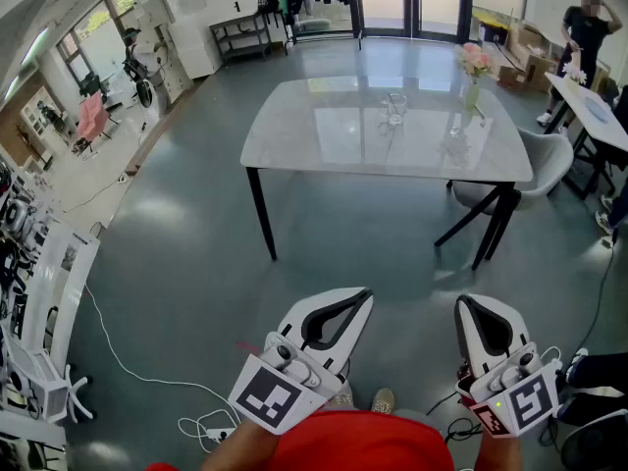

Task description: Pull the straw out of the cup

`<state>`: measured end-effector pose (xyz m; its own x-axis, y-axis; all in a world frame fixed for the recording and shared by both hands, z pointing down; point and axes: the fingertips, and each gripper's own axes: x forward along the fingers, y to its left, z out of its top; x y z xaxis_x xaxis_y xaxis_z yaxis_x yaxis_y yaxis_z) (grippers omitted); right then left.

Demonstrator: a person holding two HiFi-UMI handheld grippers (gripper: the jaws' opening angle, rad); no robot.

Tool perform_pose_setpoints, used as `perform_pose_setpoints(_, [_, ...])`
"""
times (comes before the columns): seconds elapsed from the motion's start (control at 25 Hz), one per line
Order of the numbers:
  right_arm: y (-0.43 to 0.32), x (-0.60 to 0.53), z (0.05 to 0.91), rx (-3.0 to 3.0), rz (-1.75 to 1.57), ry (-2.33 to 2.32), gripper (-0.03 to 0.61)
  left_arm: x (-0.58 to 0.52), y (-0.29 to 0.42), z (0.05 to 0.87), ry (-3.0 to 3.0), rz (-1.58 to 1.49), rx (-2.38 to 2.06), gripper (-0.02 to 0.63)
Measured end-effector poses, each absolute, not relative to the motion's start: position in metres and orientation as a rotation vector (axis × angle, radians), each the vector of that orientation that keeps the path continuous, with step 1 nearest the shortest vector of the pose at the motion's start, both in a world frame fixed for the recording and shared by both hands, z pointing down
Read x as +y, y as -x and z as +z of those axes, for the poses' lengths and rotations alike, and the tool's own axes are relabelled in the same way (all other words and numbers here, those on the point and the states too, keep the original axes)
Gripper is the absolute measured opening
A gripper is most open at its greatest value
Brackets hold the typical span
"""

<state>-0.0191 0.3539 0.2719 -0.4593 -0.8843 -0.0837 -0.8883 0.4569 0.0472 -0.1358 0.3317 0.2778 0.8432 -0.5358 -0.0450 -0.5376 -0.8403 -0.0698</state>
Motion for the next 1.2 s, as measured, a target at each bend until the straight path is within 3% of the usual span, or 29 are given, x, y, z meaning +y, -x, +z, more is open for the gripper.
perform_pose_setpoints(0.68, [0.023, 0.354, 0.270, 2.642, 0.093, 1.561, 0.000, 0.332, 0.132, 0.276, 2.941, 0.016, 0.858, 0.008])
perform_pose_setpoints(1.2, [-0.031, 0.351, 0.264, 2.640, 0.143, 1.532, 0.000, 0.314, 0.086, 0.267, 2.882, 0.029, 0.923, 0.008])
